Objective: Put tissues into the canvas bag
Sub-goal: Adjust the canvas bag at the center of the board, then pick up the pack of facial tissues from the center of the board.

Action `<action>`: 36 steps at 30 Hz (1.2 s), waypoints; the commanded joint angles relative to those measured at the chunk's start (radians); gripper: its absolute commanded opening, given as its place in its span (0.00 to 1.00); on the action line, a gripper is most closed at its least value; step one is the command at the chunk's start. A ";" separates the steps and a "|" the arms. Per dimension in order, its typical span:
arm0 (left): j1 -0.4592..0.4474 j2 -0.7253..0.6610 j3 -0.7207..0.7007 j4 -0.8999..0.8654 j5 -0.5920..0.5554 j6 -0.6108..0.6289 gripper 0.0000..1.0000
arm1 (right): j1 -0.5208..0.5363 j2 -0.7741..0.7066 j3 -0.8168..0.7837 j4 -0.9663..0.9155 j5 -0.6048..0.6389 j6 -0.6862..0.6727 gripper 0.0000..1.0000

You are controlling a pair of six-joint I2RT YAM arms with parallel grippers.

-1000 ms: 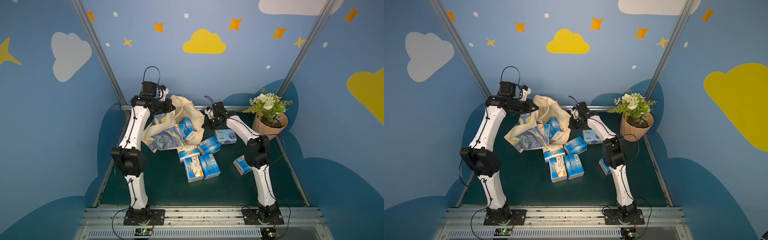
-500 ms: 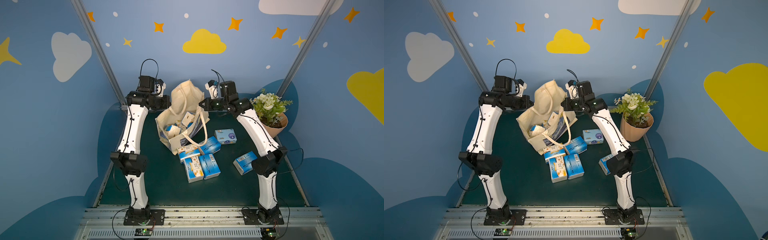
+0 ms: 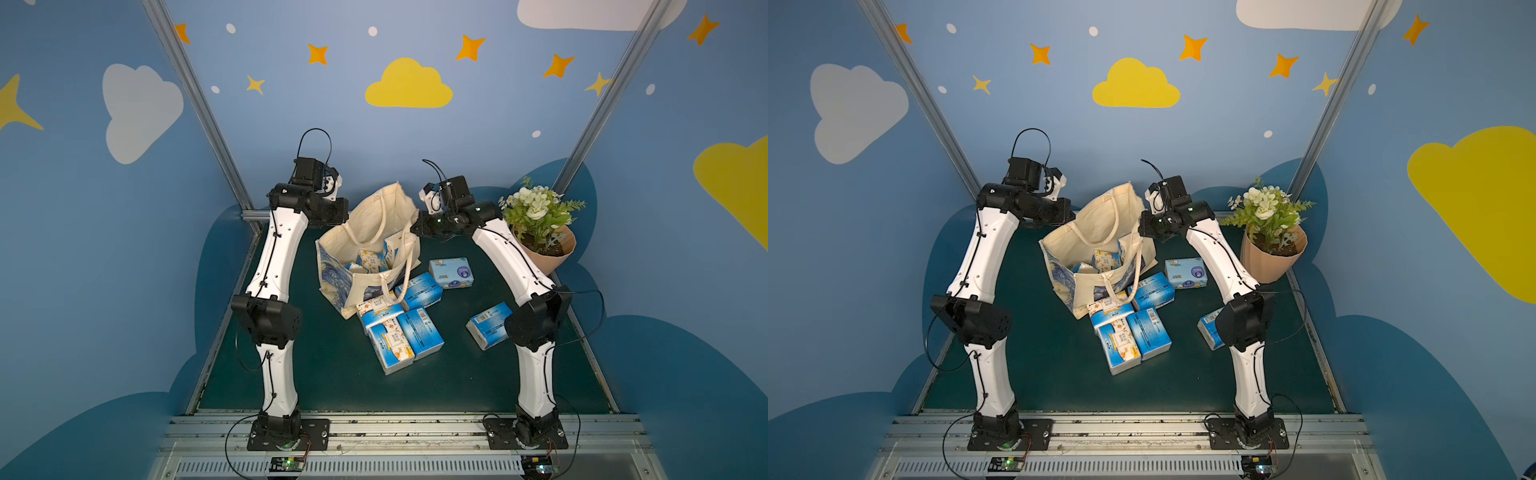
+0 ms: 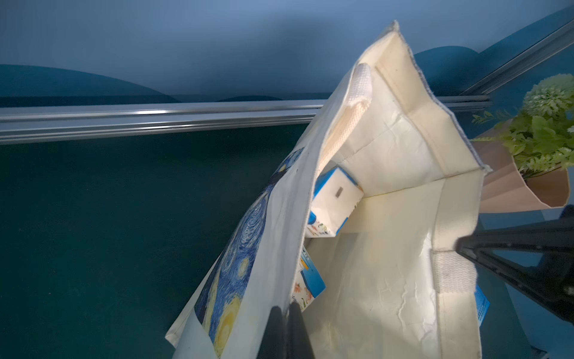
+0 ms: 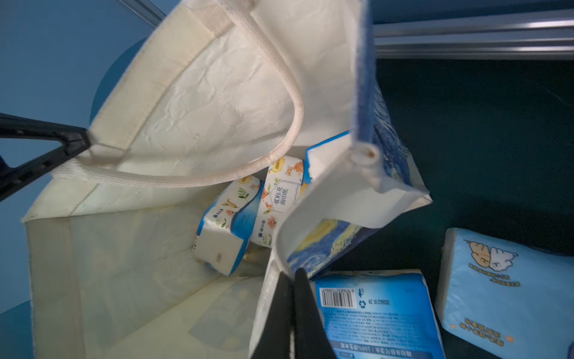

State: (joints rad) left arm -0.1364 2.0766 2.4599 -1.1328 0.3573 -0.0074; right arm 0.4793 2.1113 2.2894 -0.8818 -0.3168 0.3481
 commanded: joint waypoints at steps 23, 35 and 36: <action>0.053 0.070 0.037 0.042 0.075 -0.034 0.04 | 0.019 -0.635 -0.789 -0.083 0.044 -0.294 0.77; 0.046 0.073 0.022 0.025 0.078 -0.047 0.05 | 0.170 -0.727 -1.043 -0.095 0.118 -0.259 0.82; 0.046 0.073 0.022 0.025 0.081 -0.049 0.05 | 0.179 -0.722 -1.050 -0.094 0.126 -0.255 0.83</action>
State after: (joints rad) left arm -0.0879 2.1304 2.4775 -1.0904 0.4332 -0.0494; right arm 0.6384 1.4052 1.2541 -0.9787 -0.2176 0.0826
